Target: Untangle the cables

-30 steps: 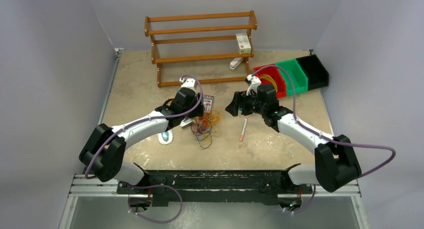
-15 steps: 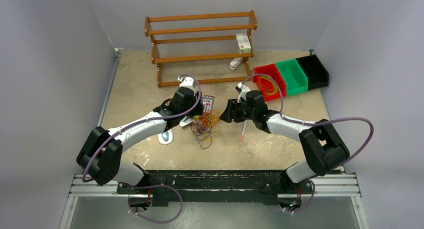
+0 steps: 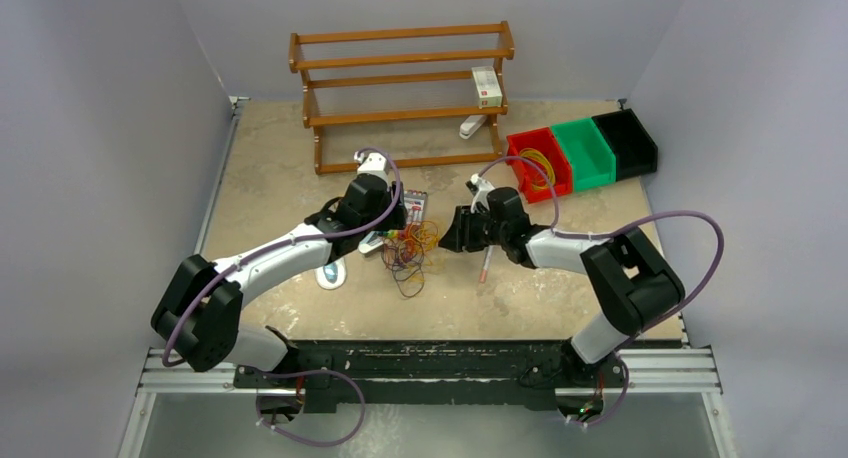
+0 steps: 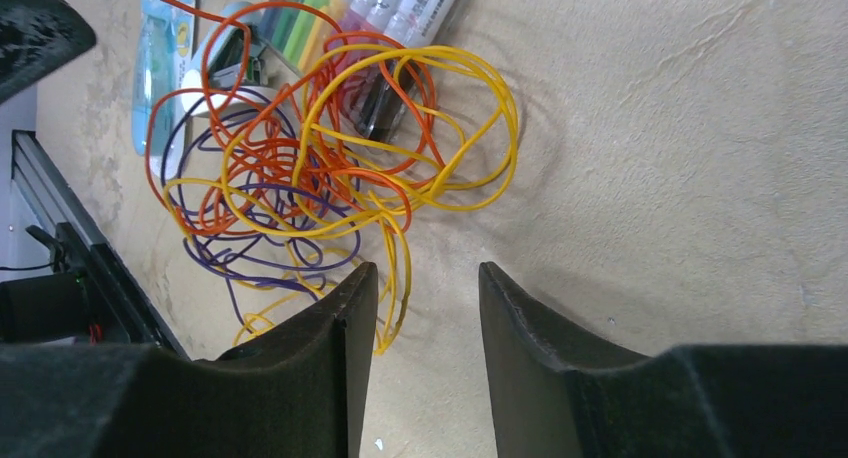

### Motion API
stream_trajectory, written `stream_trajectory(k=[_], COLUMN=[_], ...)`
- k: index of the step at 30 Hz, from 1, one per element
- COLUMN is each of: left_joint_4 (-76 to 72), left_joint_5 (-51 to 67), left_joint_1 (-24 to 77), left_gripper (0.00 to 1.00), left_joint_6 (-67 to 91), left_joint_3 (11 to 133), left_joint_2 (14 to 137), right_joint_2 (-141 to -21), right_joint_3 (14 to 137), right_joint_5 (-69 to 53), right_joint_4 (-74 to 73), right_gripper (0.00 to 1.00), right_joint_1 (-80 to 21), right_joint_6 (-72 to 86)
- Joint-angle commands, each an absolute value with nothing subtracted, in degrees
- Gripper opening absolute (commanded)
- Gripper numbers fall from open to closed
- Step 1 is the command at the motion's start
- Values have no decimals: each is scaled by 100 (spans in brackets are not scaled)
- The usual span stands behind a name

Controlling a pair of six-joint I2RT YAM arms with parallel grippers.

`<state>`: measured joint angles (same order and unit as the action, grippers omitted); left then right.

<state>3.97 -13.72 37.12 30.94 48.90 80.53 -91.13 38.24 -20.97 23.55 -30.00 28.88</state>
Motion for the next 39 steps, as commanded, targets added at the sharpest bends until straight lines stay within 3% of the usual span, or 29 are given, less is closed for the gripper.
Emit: stream_trajectory(k=[1,10,15,23,30,39], left_joint_4=[196,49,-283,-980,-1930,-5372], left_joint_5=[-1423,-1567,-1767,-1969,-1481,-217], left_joint_1=[3649,3623,3603,3594,3590,3601], left_gripper=[59,61,78,81,82,81], left_joint_6=[3168,3240,3343,3291,3009,2750], left_joint_3=[5055,4974,4712,4154,3709,2091], left_joint_2=[7885,7700,7322,6448,6184,5877], right_joint_2=[-9272,-9078,-8506,-7794,-7337,-7069], right_joint_3=[3838,3872,3983,4491,4983,5499], right_joint_5=[-2358,-2315,-2083,-1837,-1693,-1528], right_joint_4=[2699,2710,2453,1712,1440,1284], right_gripper=[42,18,0,0,0,0], right_joint_1=[-3031,-3045,-3047,-3041,-3045,-3046], right_joint_6=[2903,2666,2260,1528,1280,1430])
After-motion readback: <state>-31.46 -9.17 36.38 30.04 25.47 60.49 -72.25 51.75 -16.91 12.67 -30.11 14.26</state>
